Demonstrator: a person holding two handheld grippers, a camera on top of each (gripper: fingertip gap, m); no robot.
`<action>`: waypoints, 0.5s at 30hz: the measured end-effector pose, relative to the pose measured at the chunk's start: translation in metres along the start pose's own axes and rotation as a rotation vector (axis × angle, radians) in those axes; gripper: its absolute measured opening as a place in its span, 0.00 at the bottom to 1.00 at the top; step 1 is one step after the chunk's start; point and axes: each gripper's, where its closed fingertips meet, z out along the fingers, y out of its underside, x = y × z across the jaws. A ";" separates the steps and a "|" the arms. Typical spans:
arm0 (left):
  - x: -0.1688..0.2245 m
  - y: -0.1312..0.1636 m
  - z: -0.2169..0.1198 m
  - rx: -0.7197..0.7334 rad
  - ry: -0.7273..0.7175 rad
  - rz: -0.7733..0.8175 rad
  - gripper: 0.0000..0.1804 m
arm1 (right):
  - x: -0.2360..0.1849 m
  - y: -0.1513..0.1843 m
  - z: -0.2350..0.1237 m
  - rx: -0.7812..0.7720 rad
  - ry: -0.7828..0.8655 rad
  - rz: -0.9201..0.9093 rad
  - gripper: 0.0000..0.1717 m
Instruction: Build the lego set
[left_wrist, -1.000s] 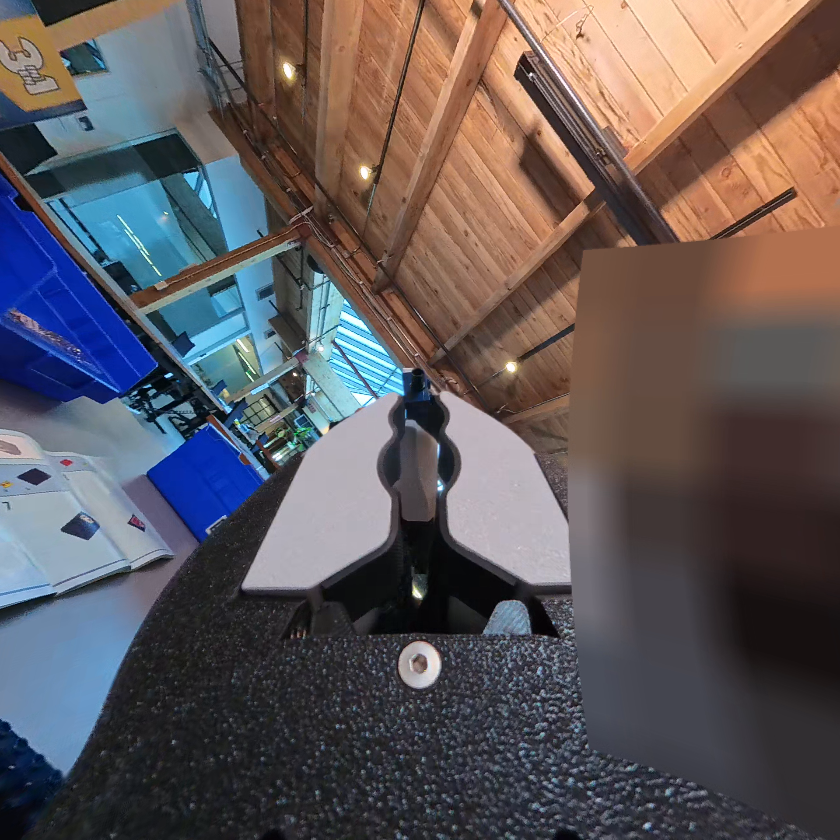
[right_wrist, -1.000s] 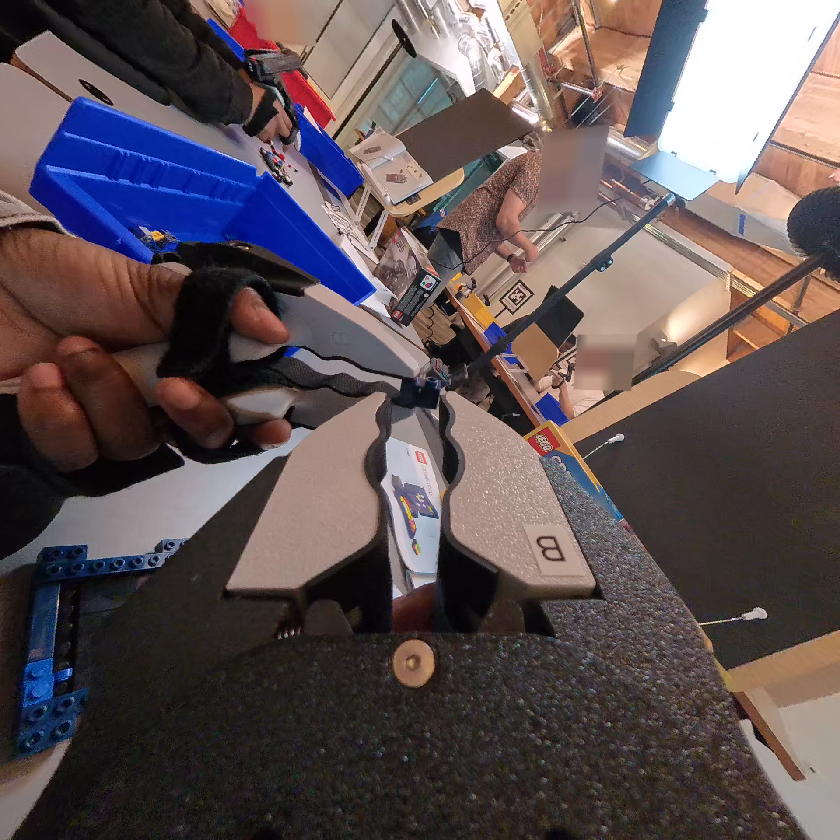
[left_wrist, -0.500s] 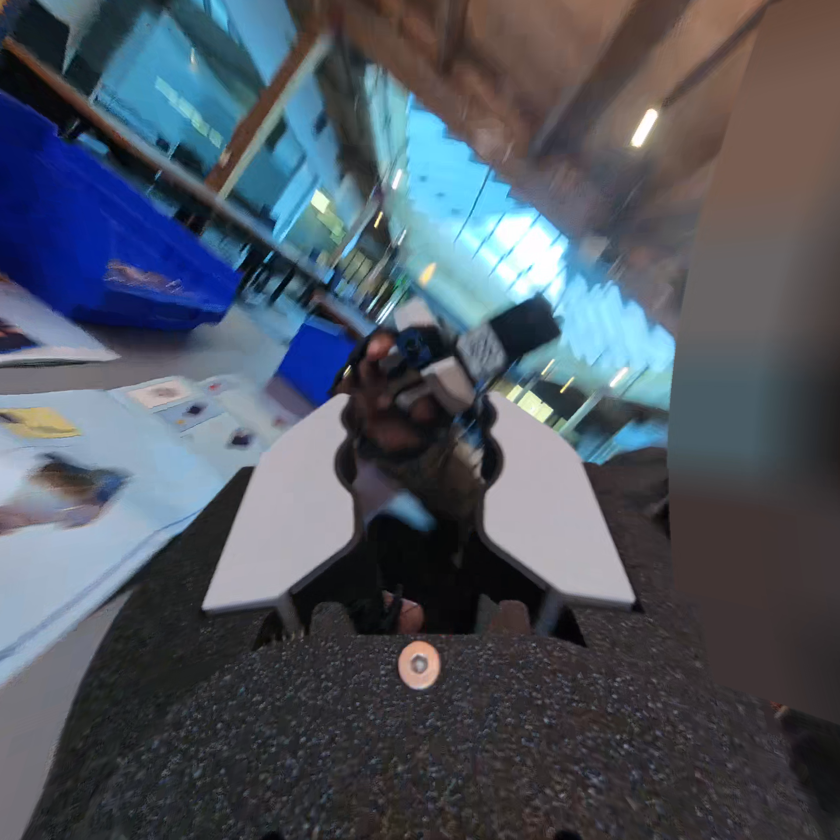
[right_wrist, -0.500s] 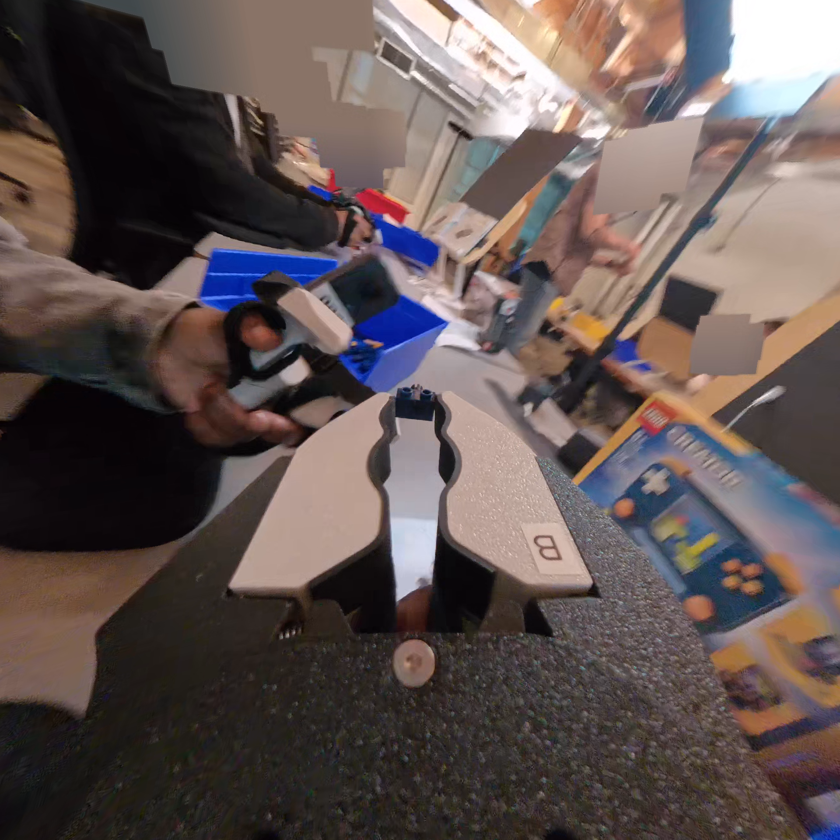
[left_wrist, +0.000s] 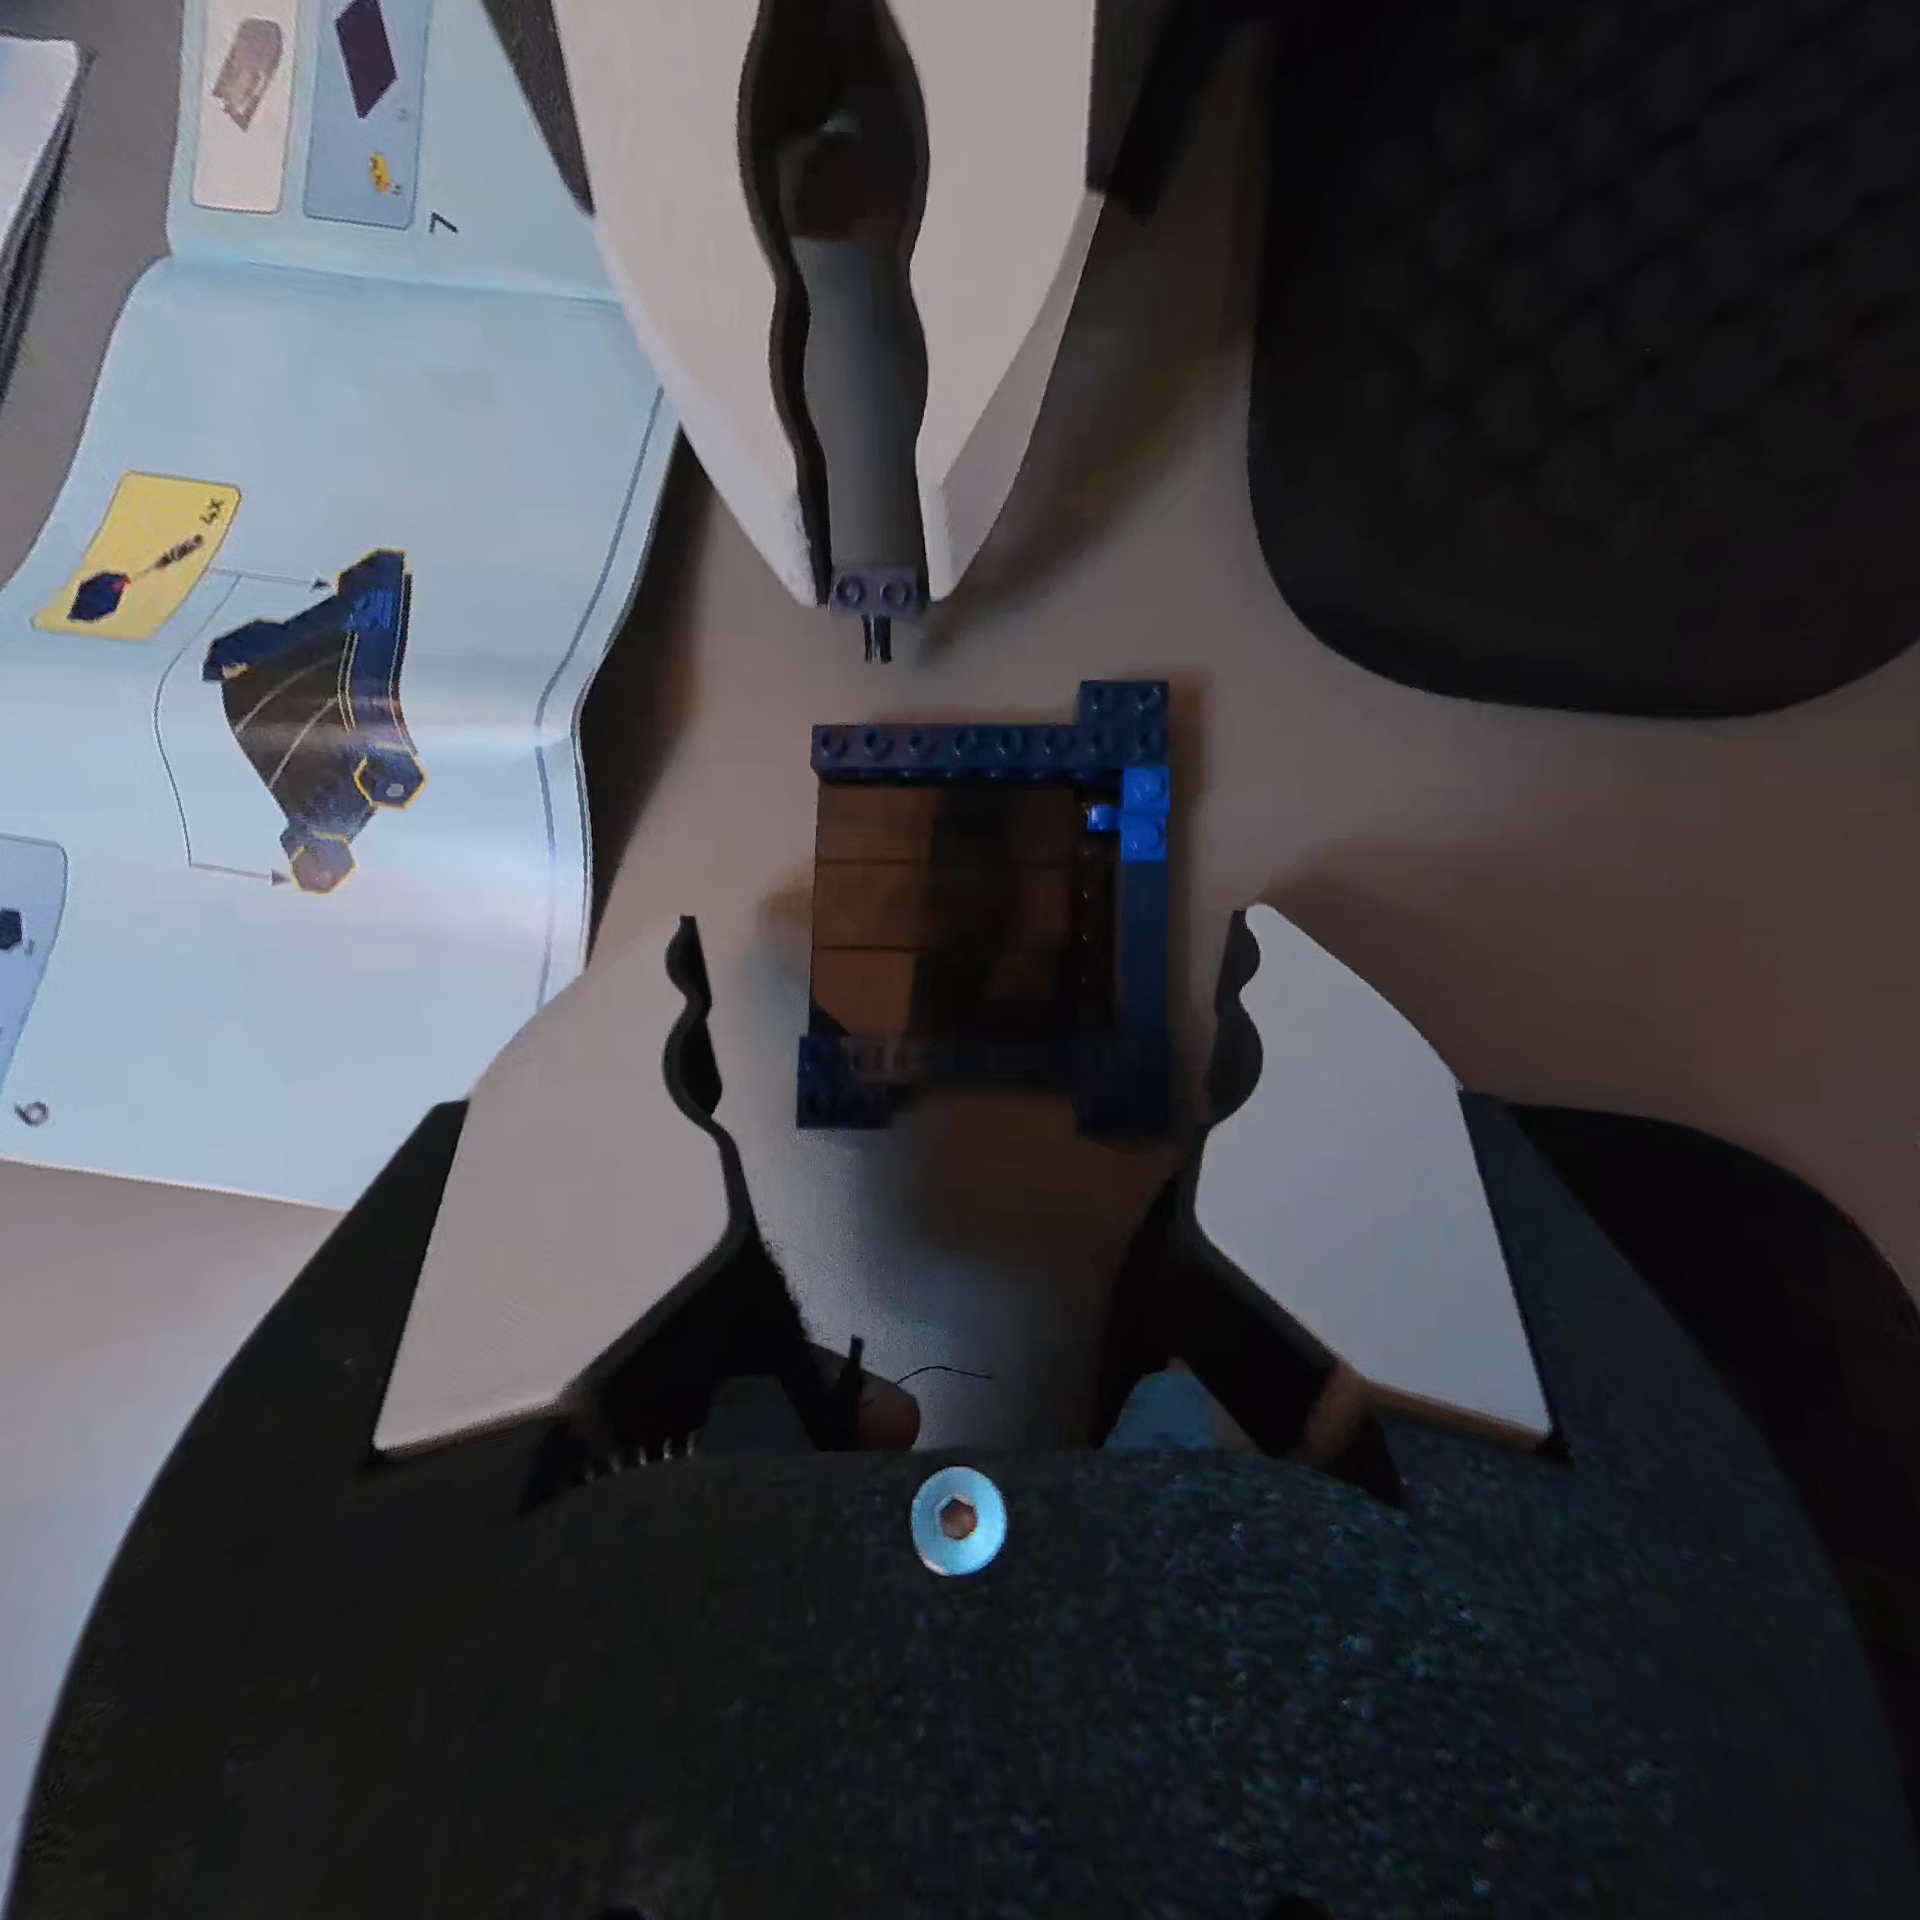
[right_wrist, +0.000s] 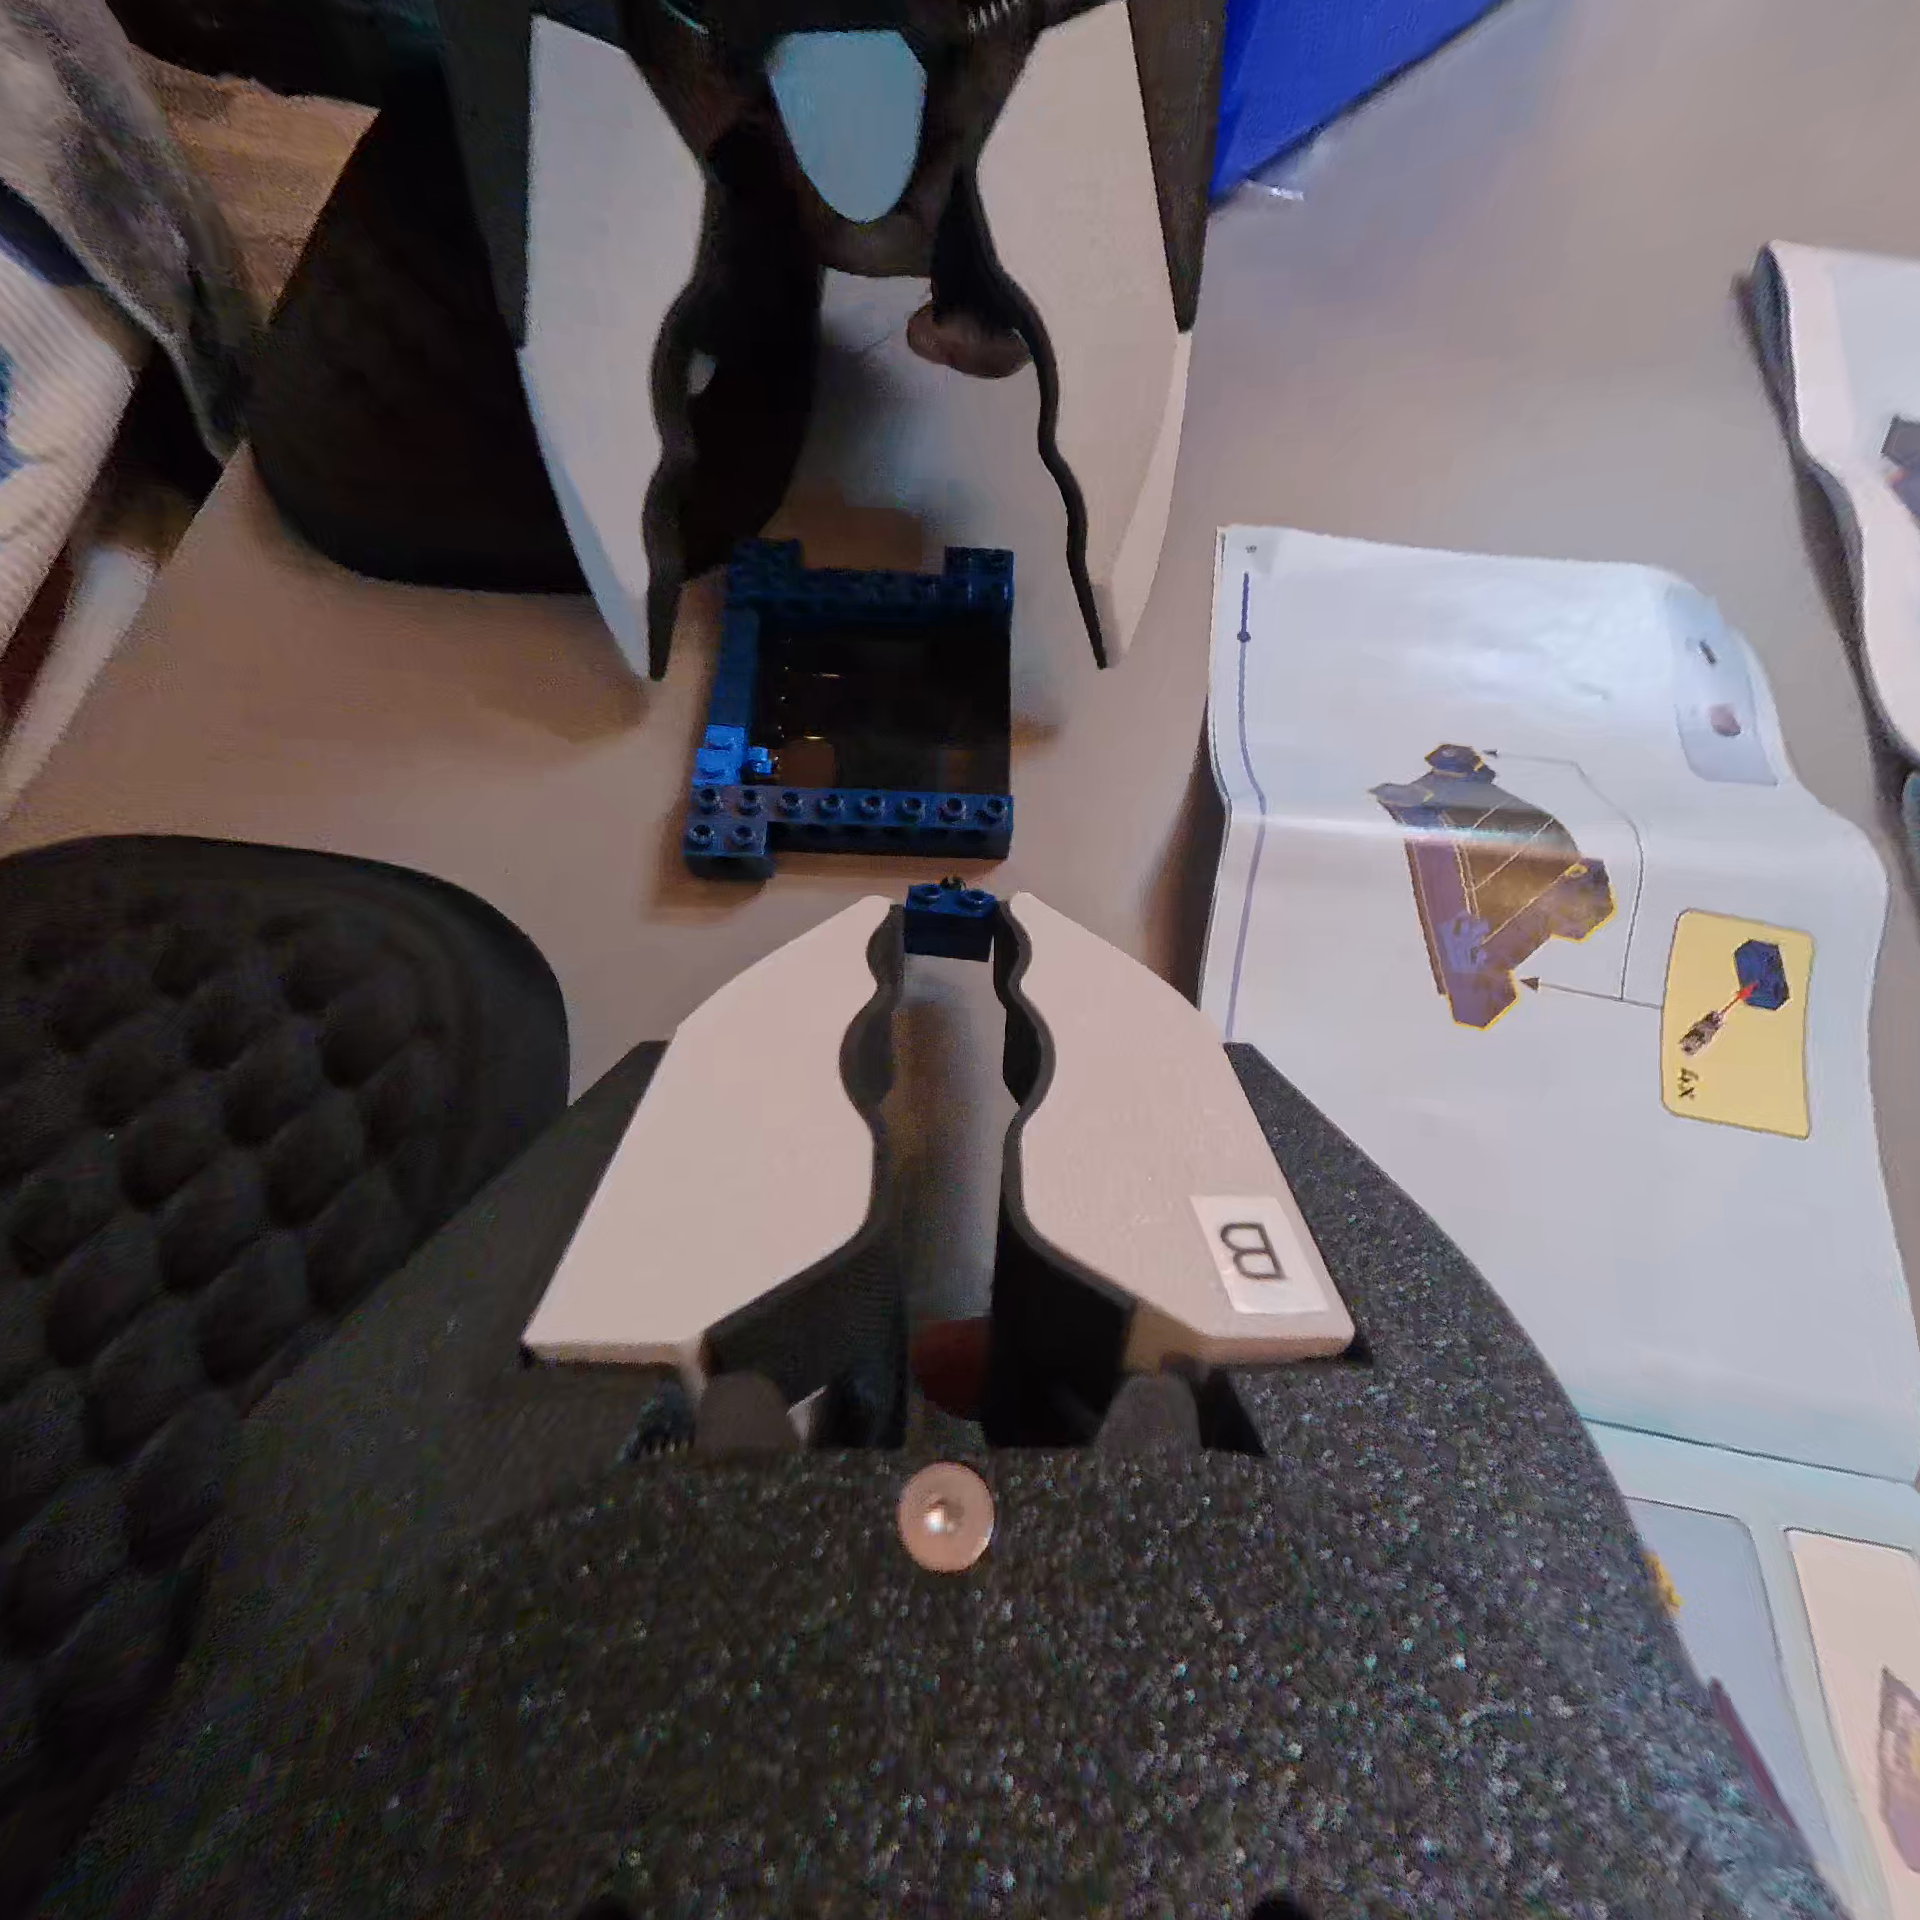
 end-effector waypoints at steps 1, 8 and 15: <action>0.000 -0.002 0.002 -0.025 0.005 0.011 0.52 | 0.001 0.001 0.001 -0.003 0.001 0.015 0.09; 0.006 -0.006 0.016 -0.111 0.083 0.007 0.38 | -0.001 -0.003 0.004 0.040 -0.010 0.025 0.10; 0.007 -0.005 0.015 -0.022 0.122 0.042 0.38 | 0.001 -0.007 0.010 0.044 -0.019 0.088 0.10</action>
